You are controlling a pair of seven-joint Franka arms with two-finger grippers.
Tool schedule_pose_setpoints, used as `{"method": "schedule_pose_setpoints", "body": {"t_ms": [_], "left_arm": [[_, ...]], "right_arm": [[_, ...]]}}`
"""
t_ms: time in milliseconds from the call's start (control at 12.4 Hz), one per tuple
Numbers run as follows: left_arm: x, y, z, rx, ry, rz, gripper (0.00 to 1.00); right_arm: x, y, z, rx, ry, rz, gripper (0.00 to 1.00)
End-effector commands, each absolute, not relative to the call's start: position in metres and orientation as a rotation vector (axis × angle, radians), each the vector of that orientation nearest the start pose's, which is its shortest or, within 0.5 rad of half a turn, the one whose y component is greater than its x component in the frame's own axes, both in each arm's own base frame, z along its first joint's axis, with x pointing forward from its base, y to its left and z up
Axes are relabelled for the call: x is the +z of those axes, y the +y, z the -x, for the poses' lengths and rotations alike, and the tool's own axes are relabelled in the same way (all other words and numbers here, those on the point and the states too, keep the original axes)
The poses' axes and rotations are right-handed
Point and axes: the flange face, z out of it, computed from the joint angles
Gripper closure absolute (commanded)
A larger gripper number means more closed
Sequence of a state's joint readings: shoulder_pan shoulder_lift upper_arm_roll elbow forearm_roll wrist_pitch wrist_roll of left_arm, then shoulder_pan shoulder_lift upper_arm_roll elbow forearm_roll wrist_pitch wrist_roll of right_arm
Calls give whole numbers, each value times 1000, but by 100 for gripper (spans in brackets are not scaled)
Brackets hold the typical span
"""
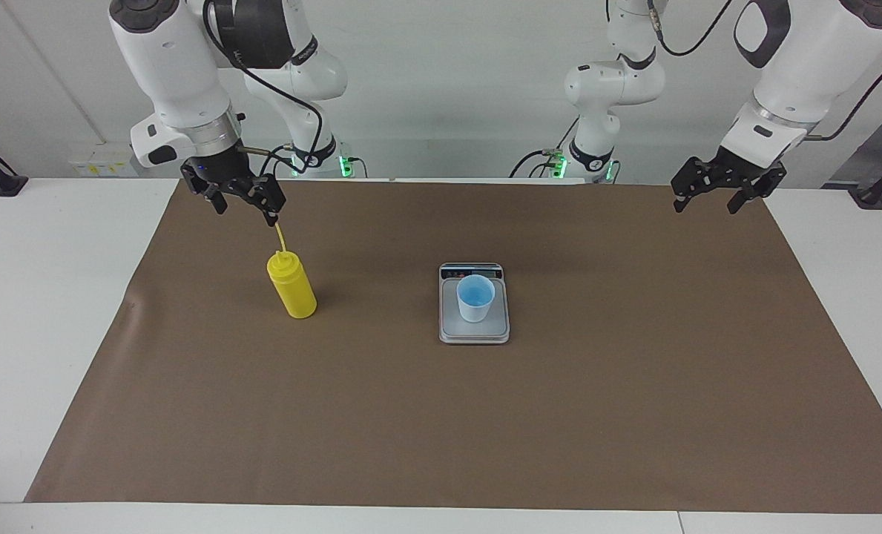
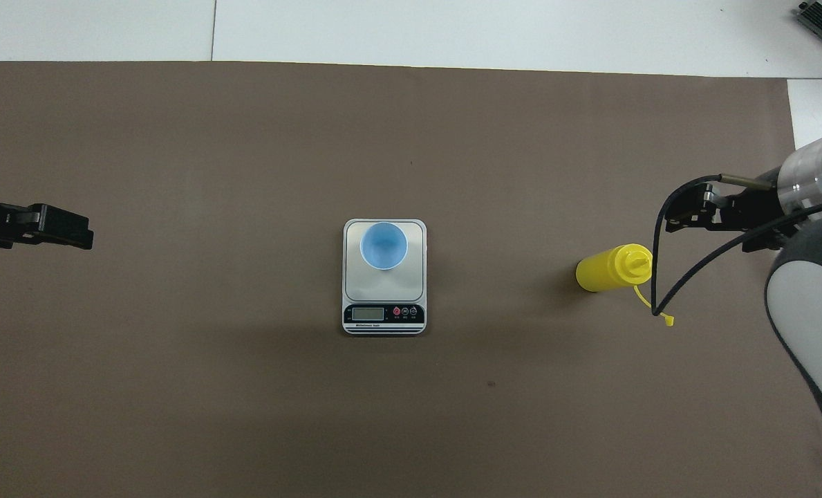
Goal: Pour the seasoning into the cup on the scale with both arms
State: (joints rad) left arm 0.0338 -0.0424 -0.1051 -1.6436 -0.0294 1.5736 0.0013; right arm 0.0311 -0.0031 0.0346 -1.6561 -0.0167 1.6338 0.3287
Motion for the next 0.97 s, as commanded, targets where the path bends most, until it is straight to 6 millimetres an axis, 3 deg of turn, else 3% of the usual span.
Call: {"method": "schedule_pose_setpoints", "body": {"t_ms": [0, 645, 887], "left_arm": [[616, -41, -534, 28, 103, 3152, 0], [616, -42, -534, 28, 108, 3152, 0], [616, -42, -534, 28, 108, 3152, 0]], "right_arm": [[588, 18, -546, 3, 314, 3159, 0], [590, 17, -548, -34, 300, 3160, 0], [596, 34, -550, -67, 218, 3249, 0]]}}
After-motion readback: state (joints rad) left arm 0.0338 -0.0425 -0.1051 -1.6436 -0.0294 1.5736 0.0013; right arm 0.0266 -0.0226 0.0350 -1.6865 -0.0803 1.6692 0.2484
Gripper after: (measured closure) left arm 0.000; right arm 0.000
